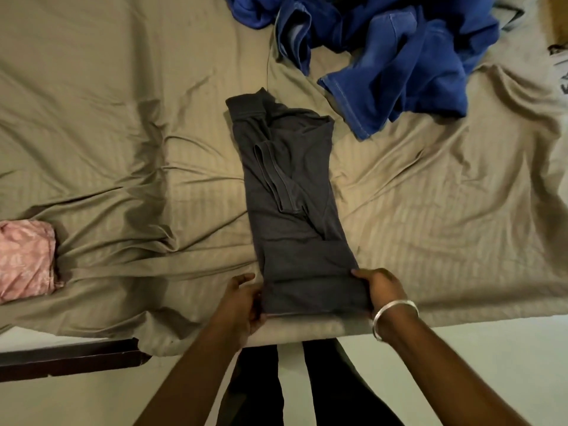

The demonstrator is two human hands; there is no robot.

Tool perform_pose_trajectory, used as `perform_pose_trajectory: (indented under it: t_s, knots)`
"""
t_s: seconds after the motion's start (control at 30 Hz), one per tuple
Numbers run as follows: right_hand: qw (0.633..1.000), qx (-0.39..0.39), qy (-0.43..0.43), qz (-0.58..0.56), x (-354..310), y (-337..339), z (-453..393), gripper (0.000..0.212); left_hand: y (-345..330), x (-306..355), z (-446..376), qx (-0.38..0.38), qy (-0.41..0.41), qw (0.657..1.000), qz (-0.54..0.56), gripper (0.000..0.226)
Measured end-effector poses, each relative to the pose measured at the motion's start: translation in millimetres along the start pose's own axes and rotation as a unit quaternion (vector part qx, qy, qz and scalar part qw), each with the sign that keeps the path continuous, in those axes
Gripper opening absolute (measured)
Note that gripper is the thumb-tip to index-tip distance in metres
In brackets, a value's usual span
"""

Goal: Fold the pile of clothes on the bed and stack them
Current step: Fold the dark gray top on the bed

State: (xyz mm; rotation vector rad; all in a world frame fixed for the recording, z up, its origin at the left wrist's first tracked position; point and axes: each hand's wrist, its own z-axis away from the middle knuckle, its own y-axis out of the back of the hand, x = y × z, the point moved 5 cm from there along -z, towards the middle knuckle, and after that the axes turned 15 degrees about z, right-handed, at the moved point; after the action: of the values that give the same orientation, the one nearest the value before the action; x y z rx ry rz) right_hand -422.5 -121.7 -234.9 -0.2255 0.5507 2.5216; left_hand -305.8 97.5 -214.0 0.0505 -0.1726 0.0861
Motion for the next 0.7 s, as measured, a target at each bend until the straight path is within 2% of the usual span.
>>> perform_pose_trajectory:
  t_s: [0.07, 0.17, 0.23, 0.27, 0.33, 0.37, 0.4, 0.47, 0.53, 0.6, 0.7]
  knots:
    - [0.991, -0.049, -0.035, -0.121, -38.8, -12.7, -2.3, 0.011, -22.4, 26.9, -9.5, -0.011, 0.009, 0.997, 0.082, 0.022]
    - [0.974, -0.078, -0.013, -0.212, -99.9, -23.8, -5.7, 0.018, -55.9, 71.3, -20.9, -0.027, -0.038, 0.979, 0.200, 0.020]
    - [0.977, -0.070, 0.001, -0.199, -118.7, -26.0, -14.1, 0.021, -70.2, 88.9, -31.8, -0.048, -0.078, 0.969, 0.231, 0.016]
    - [0.987, -0.041, 0.021, -0.153, -121.2, -25.2, -22.6, 0.021, -72.4, 92.7, -35.1, -0.045, -0.101, 0.966, 0.234, 0.017]
    - [0.993, 0.069, 0.091, 0.011, -119.9, -18.8, -37.6, 0.033, -63.0, 89.8, -43.7, 0.015, -0.204, 0.962, 0.180, 0.019]
    - [0.980, 0.123, 0.128, 0.085, -116.2, -17.5, -41.7, 0.043, -55.7, 82.8, -45.8, 0.050, -0.265, 0.956, 0.111, 0.024]
    - [0.966, 0.152, 0.157, 0.140, -114.8, -20.2, -42.5, 0.051, -51.8, 74.1, -47.8, 0.070, -0.308, 0.948, 0.030, 0.035]
    - [0.952, 0.153, 0.178, 0.197, -102.2, -30.6, -47.2, 0.058, -48.3, 52.5, -58.5, 0.050, -0.328, 0.937, -0.110, 0.064]
    - [0.963, 0.116, 0.164, 0.180, -89.8, -41.5, -53.5, 0.054, -48.1, 46.6, -71.9, 0.051, -0.344, 0.912, -0.216, 0.076]
    - [0.970, 0.098, 0.177, 0.137, -85.2, -46.6, -52.1, 0.044, -53.0, 55.2, -74.3, 0.057, -0.342, 0.908, -0.237, 0.063]
    - [0.954, 0.083, 0.277, 0.082, -89.9, -46.2, -38.8, 0.023, -60.3, 68.6, -63.4, 0.054, -0.365, 0.893, -0.257, 0.037]
